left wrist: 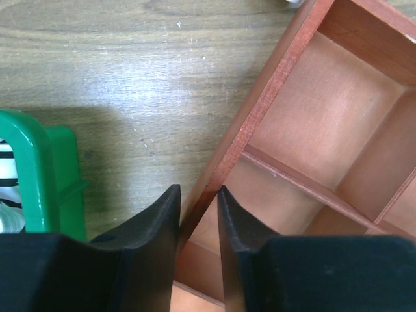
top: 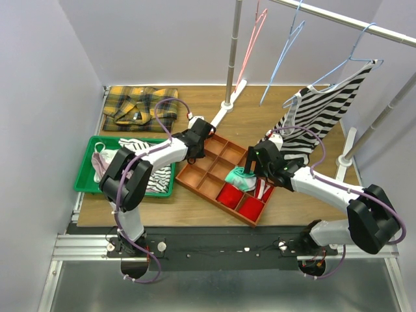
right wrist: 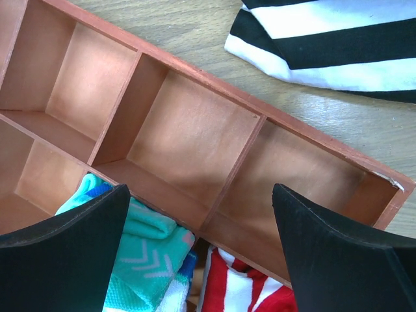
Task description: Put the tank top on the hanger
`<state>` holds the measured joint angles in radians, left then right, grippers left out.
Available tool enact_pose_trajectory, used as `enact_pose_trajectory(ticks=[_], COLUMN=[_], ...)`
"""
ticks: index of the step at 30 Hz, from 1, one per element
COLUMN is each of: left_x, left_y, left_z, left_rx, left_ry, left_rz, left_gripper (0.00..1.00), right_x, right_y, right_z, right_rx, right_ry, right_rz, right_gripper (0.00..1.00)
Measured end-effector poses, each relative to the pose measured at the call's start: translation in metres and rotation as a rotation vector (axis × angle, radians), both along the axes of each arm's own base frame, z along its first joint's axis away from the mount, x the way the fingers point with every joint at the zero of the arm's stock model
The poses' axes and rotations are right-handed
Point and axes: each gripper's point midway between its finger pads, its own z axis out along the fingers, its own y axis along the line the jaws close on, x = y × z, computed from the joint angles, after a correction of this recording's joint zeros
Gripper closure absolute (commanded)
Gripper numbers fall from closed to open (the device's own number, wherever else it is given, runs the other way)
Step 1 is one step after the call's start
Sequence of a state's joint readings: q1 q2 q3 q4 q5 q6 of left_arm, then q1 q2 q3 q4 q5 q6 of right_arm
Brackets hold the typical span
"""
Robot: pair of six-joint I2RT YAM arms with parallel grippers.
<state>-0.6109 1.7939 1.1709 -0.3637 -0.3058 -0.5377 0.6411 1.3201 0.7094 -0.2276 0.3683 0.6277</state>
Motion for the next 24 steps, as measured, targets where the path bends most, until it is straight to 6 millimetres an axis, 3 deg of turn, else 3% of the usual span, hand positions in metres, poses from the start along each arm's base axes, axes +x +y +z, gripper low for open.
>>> enact_pose_trajectory(ticks=[5, 8, 14, 19, 24], left_x=[0.001, -0.001, -0.011, -0.019, -0.025], left_y=[0.003, 0.007, -0.001, -0.02, -0.02], left_z=[-0.011, -0.021, -0.023, -0.021, -0.019], left_rx=[0.038, 0.08, 0.096, 0.029, 0.011], left_ry=[0.012, 0.034, 0.07, 0.089, 0.104], left_rz=[0.01, 0.004, -0.123, -0.189, -0.181], left_gripper=[0.52, 0.64, 1.0, 1.0, 1.0], right_x=[0.0, 0.0, 0.003, 0.013, 0.012], right_y=[0.0, 0.0, -0.001, -0.006, -0.005], right_z=[0.0, 0.0, 0.0, 0.006, 0.007], right_rx=[0.0, 0.0, -0.003, -0.002, 0.002], right_ry=[0.001, 0.001, -0.009, -0.045, -0.045], right_rz=[0.0, 0.001, -0.009, -0.035, -0.03], right_gripper=[0.02, 0.02, 0.02, 0.02, 0.01])
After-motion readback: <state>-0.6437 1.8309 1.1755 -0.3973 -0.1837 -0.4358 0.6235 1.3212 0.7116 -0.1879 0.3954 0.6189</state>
